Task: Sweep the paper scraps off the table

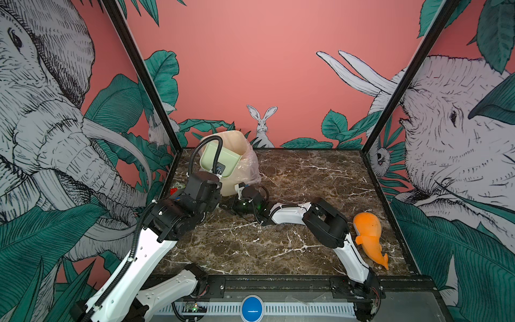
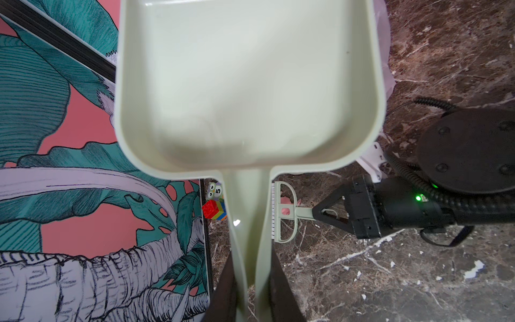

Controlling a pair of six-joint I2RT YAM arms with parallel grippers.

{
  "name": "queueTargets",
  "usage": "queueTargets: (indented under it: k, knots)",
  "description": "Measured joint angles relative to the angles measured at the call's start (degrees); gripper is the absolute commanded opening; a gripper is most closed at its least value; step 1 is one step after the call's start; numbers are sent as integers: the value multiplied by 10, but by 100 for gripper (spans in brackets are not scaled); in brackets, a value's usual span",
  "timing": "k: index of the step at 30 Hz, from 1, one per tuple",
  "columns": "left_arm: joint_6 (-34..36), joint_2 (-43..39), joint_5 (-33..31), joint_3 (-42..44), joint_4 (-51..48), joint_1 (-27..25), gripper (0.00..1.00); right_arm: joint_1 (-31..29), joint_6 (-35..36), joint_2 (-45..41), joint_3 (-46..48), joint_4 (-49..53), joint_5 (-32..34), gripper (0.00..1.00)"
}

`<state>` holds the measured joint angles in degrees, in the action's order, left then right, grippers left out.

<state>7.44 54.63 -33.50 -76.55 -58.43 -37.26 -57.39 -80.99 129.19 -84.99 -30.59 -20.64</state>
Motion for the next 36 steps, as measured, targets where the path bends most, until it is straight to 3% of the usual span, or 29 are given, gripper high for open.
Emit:
queueTargets:
  k: [8, 13, 23, 29, 36]
  knots:
    - [-1, 0, 1, 0, 0, 0, 10, 0, -13, 1, 9, 38, 23, 0]
    - [-1, 0, 2, 0, 0, 0, 10, 0, -19, -17, 64, 40, 36, 0]
    - [-4, 0, 18, 18, -3, 0, 11, 7, -19, -230, 267, 96, 70, 0]
    - [-6, -1, 28, 26, -5, 0, 11, 9, 5, -251, 216, 155, 61, 0]
    - [-17, -8, 40, 42, -6, 0, 11, 8, 15, -183, 126, 161, 39, 0]
